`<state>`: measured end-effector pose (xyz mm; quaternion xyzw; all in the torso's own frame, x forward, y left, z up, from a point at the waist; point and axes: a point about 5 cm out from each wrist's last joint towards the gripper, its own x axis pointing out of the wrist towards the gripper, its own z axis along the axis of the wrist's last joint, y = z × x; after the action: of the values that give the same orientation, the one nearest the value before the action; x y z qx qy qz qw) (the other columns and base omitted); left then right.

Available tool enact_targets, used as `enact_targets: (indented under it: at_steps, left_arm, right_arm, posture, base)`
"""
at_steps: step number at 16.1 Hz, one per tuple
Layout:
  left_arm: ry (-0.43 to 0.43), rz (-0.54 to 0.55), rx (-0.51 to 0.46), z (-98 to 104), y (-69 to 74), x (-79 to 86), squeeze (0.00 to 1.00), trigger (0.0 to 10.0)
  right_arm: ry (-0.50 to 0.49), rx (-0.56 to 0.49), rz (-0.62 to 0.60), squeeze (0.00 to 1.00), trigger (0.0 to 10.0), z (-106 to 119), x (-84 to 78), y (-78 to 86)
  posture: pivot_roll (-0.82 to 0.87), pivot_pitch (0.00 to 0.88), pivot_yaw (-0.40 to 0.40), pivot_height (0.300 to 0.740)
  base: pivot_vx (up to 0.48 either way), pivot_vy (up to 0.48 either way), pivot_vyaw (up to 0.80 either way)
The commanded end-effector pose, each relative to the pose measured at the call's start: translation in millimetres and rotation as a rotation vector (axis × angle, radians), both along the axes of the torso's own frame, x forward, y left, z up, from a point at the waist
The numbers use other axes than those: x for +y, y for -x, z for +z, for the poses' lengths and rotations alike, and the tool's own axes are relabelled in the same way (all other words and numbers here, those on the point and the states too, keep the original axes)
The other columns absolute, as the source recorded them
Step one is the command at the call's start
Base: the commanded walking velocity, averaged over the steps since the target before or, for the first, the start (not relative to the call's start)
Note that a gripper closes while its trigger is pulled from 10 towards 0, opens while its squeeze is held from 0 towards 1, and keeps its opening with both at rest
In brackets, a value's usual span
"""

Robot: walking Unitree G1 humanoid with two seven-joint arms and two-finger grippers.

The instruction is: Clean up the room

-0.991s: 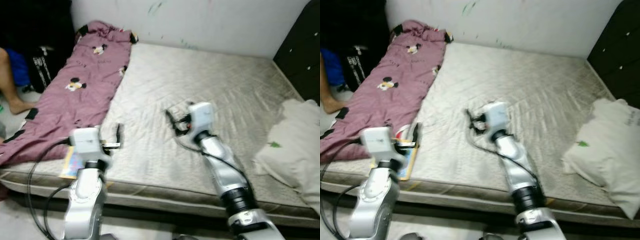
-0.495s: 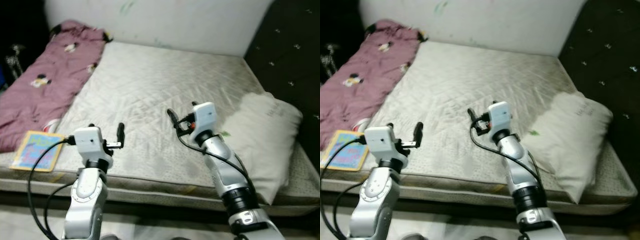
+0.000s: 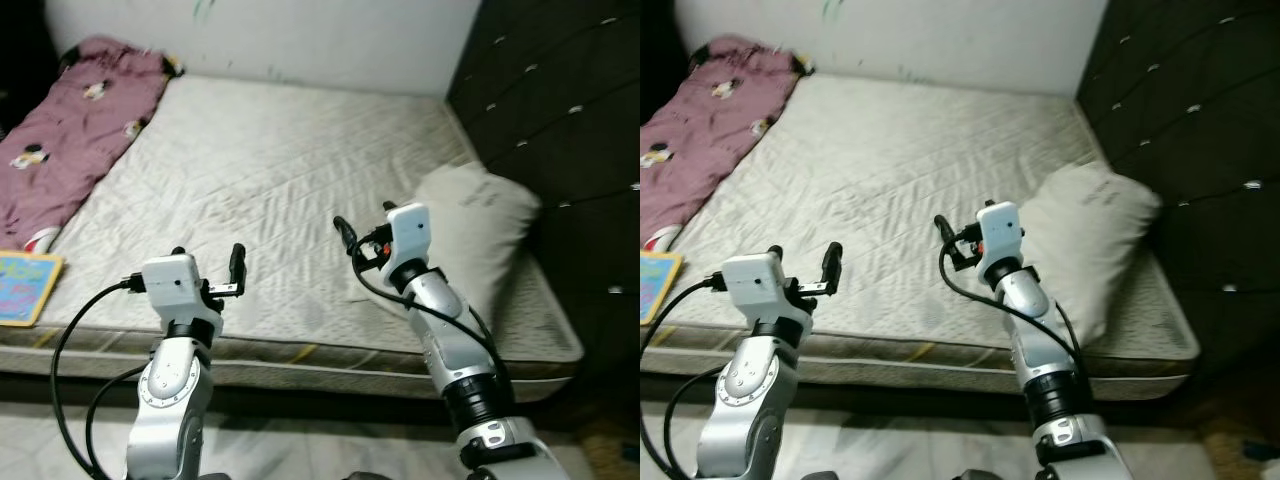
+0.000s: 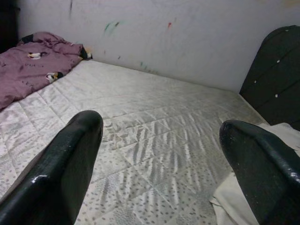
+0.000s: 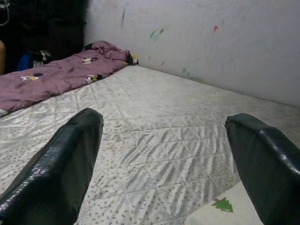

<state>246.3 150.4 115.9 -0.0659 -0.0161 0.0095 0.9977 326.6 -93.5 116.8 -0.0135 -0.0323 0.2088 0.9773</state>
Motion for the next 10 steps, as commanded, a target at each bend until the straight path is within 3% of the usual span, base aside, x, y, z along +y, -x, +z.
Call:
enact_targets:
  at_steps: [1, 10]
  left_arm:
    - [-0.005, -0.002, -0.023, 5.2, -1.1, 2.2, 0.0, 10.0]
    - [-0.006, -0.006, -0.03, 5.7, -1.6, 2.6, 0.0, 10.0]
  right_arm:
    - [0.001, -0.017, 0.014, 0.0, 10.0, 4.7, 5.7, -1.4]
    - [0.0, -0.021, 0.014, 0.0, 10.0, 4.9, 7.0, -2.2]
  posture:
    - [0.03, 0.0, -0.084, 0.74]
    - [0.04, 0.0, -0.082, 0.74]
  base:
    - [0.27, 0.0, 0.0]
    - [0.326, 0.0, 0.0]
